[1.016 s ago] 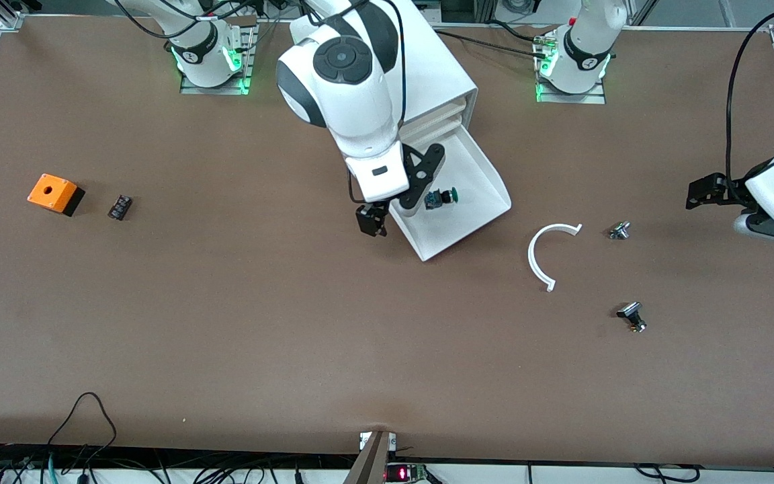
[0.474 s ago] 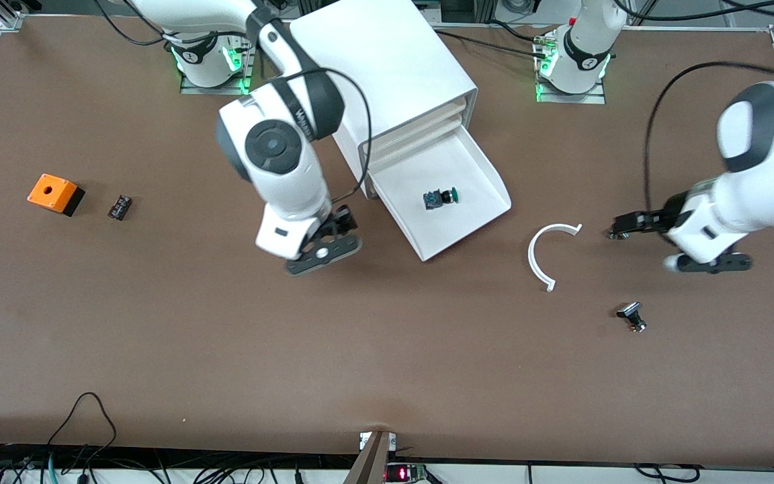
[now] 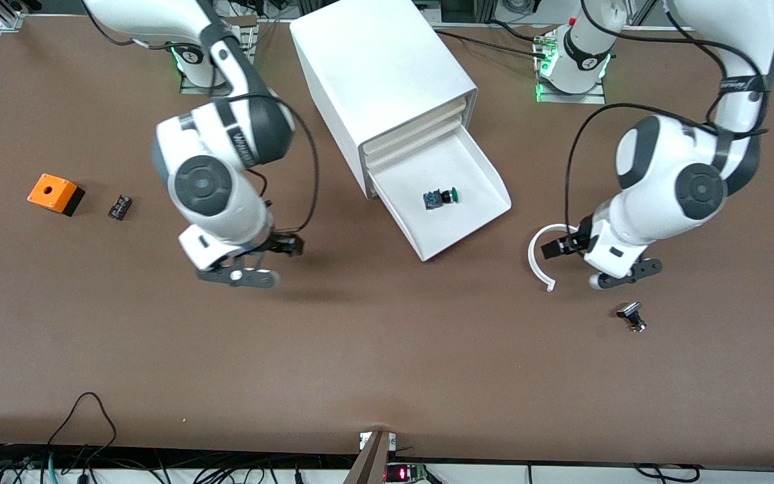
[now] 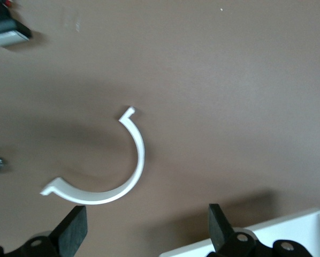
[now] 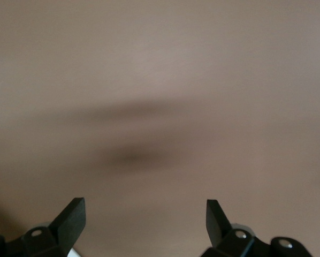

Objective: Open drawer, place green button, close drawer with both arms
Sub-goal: 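Push the drawer shut with the left gripper while the right gripper retracts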

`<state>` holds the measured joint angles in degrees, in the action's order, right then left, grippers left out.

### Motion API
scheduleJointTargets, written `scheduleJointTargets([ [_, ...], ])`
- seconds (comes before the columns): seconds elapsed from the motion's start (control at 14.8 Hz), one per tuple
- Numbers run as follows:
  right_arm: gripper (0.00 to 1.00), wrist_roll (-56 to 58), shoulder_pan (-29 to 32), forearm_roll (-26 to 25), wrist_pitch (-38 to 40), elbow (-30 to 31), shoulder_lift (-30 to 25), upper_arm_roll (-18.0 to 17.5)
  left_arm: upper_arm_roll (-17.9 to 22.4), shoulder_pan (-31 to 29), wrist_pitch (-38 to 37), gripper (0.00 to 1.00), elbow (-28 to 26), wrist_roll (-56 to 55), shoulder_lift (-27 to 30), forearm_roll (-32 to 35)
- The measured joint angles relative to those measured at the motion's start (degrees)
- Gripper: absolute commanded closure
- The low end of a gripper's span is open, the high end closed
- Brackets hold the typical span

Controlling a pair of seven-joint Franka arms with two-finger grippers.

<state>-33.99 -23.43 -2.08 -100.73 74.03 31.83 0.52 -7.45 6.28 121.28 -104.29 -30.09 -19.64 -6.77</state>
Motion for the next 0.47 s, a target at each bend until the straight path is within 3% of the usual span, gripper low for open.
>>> scheduleJointTargets([
  [0.47,0.0,9.61,14.36,0.03,0.63,10.48,-12.09,-0.7,-1.04,6.59,18.46,0.01,-8.09,-14.37,-6.3,0.0],
])
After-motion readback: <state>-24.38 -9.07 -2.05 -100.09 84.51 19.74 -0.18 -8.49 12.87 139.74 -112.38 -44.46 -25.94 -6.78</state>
